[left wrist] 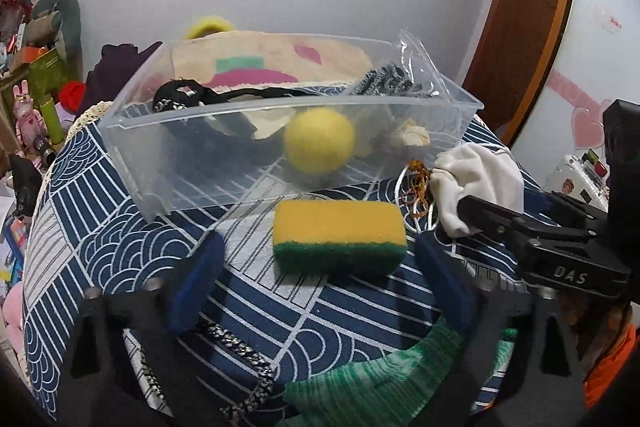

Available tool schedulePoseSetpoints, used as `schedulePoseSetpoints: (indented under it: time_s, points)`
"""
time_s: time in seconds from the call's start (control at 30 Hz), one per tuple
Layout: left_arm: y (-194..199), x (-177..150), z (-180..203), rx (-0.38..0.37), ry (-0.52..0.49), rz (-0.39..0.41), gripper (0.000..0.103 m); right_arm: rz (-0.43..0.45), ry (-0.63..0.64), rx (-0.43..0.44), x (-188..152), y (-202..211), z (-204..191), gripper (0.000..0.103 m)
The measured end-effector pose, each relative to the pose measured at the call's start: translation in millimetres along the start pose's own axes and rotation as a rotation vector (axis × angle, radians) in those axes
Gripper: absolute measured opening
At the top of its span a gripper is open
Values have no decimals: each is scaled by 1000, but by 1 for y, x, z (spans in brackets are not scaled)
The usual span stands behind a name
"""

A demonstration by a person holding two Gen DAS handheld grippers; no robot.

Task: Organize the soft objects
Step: 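Grasp the white cloth pouch with the right tool while the left grasps the yellow-green sponge, then lower the white pouch into the box with the right tool while the left drops the sponge in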

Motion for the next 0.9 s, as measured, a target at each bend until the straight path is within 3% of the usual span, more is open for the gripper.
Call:
schedulePoseSetpoints:
  time_s: [0.13, 0.2, 0.27, 0.43, 0.9]
  points:
    - [-5, -4, 5, -48, -1, -35, 66, 7, 36, 3, -2, 2, -10, 48]
    - [-2, -7, 10, -61, -9, -33, 65, 12, 62, -12, 0, 3, -13, 42]
    - [0, -8, 11, -48, -20, -21, 64, 13, 80, -11, -1, 4, -16, 28]
    - [11, -7, 10, -63, -8, 3, 64, 31, 107, -18, -1, 16, -24, 17]
    - [57, 19, -9, -45, 13, 126, 64, 145, 133, -9, 32, 57, -38, 16]
Point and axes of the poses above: each gripper's, at about its wrist camera, not at the fingertips, and y roughly against the way its jaws point, z to its right, x to its top, the point moved 7 cm from there along -y, roughly the way its jaws point, and after that the axes turned 7 degrees about y, right-handed, at the moved point
